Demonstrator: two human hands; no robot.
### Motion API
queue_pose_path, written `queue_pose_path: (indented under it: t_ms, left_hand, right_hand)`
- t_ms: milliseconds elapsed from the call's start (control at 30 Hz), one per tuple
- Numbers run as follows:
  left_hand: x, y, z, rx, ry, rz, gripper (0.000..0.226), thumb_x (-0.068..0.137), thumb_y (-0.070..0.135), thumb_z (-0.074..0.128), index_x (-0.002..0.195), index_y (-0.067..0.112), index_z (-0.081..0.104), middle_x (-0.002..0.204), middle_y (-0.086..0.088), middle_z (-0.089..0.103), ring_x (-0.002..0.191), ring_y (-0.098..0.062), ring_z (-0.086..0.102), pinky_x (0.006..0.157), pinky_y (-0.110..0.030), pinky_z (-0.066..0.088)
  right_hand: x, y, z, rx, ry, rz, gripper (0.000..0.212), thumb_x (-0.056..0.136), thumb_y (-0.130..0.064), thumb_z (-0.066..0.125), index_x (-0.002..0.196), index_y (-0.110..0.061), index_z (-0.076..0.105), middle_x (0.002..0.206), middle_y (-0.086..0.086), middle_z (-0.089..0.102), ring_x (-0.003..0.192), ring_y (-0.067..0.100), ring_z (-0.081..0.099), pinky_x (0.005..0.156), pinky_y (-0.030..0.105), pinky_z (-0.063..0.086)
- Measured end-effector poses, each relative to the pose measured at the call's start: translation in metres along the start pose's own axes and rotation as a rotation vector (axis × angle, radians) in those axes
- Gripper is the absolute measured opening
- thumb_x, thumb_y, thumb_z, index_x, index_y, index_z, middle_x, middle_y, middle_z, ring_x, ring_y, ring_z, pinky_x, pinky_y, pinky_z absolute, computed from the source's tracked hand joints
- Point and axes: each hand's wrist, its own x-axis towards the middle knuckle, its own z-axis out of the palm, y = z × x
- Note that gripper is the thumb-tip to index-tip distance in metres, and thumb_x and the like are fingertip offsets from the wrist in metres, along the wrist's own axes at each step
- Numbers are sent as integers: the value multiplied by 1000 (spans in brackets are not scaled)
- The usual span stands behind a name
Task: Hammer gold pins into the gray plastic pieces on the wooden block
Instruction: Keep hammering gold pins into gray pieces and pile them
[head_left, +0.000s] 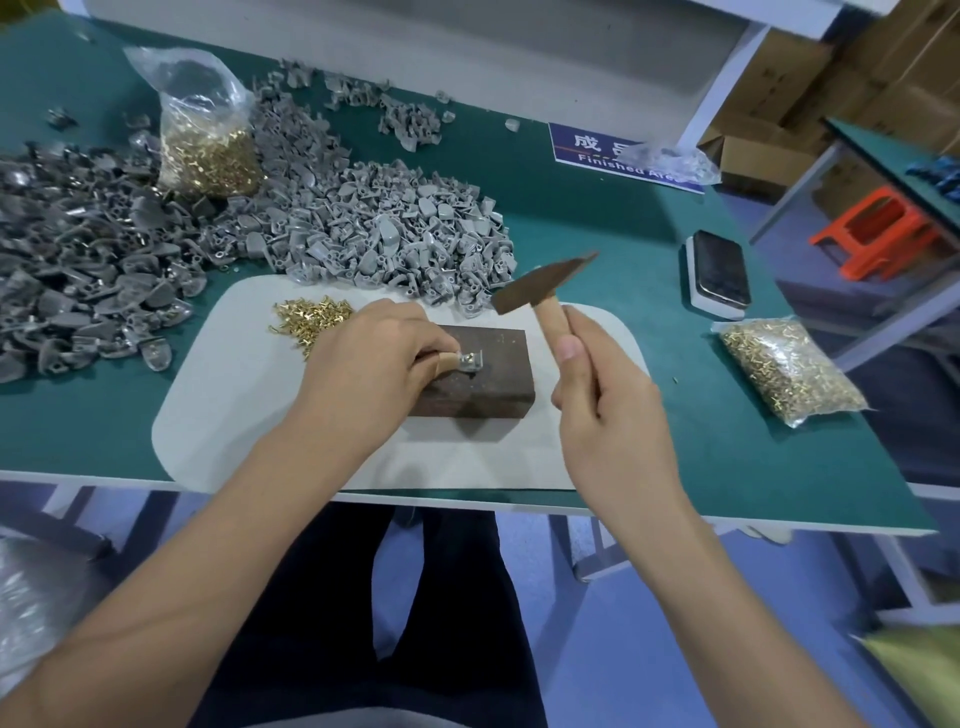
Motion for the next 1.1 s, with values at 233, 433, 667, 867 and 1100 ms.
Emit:
queue_pose_path:
  t_ms: [233,433,667,867,1100]
  left_hand:
    - [2,-1,-2,8,-34,-5,13,91,42,69,97,34,77,90,12,65,99,-16,57,71,-39,51]
    - [4,-4,-4,-27,-84,14,3,92,37,68,92,37,72,83,17,56,86,-7,47,66,-31,44]
    - [-6,2,-6,-37,-27,5,2,90,35,68,88,35,69,86,17,61,89,-8,49,66,-32,46]
    - [-33,-7,-15,-65,152,-36,4,86,32,68,90,32,70,88,16,62,90,-14,55,60,-32,48]
    - [-63,-68,-42,54,305,-205,9,85,27,74,93,29,72,90,15,65,87,-13,53,68,-21,36]
  right_hand:
    - [7,21,-14,-51,28,108,31,106,-45,37,127,-43,60,66,-29,53,64,10,48,62,31,38]
    - [11,45,-6,-546,98,272,31,108,-41,36,132,-40,57,103,6,66,92,38,61,69,39,39]
    - [14,30,15,-383,172,11,24,99,-24,61,120,-23,73,111,4,66,107,29,56,93,41,43]
    - [29,-17,52,-28,-74,-280,10,92,-17,73,101,-19,77,97,-7,71,96,16,65,85,41,54]
    - [46,-64,120,4,-217,-362,8,92,-18,71,95,-24,75,90,-13,66,90,9,55,83,31,46]
